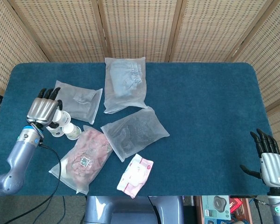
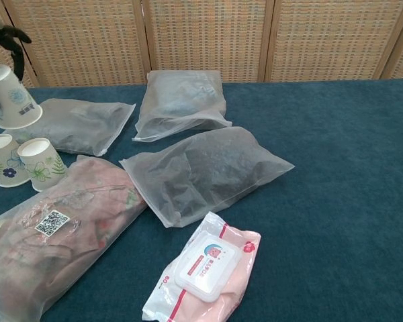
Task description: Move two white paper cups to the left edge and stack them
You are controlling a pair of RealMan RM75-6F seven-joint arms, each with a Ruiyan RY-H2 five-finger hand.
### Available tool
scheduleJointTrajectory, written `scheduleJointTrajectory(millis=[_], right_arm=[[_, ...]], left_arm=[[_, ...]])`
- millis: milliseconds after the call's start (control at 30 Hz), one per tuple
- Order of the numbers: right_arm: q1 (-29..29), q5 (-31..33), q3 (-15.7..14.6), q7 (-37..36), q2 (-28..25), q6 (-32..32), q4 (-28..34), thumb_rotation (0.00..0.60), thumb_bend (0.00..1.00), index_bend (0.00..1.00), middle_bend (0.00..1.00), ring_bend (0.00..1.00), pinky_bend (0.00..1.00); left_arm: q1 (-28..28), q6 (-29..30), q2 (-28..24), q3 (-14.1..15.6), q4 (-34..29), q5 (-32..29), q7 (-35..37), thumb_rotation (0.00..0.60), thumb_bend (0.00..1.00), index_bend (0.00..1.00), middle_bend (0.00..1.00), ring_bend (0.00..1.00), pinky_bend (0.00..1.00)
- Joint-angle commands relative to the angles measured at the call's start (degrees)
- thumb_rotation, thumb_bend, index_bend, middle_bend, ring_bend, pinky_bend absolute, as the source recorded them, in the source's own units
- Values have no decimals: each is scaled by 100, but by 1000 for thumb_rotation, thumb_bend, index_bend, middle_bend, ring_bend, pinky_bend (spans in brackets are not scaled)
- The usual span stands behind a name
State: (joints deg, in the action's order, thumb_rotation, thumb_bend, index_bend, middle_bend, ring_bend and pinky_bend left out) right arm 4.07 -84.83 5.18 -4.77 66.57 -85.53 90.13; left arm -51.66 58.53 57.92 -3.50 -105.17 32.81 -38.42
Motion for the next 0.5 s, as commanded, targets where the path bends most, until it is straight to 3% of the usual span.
scheduleJointTrajectory(millis=[33, 500], right_arm=[[5, 1, -6, 16, 6, 13, 3, 600, 94, 0, 0, 0, 0], [9, 2, -7, 56, 11, 13, 17, 600, 94, 0, 0, 0, 0]], left_arm=[[161, -136, -15, 101, 168, 174, 204, 600, 169, 441, 0, 0, 0], [373, -358, 211, 166, 603, 408, 542, 600, 169, 441, 0, 0, 0]])
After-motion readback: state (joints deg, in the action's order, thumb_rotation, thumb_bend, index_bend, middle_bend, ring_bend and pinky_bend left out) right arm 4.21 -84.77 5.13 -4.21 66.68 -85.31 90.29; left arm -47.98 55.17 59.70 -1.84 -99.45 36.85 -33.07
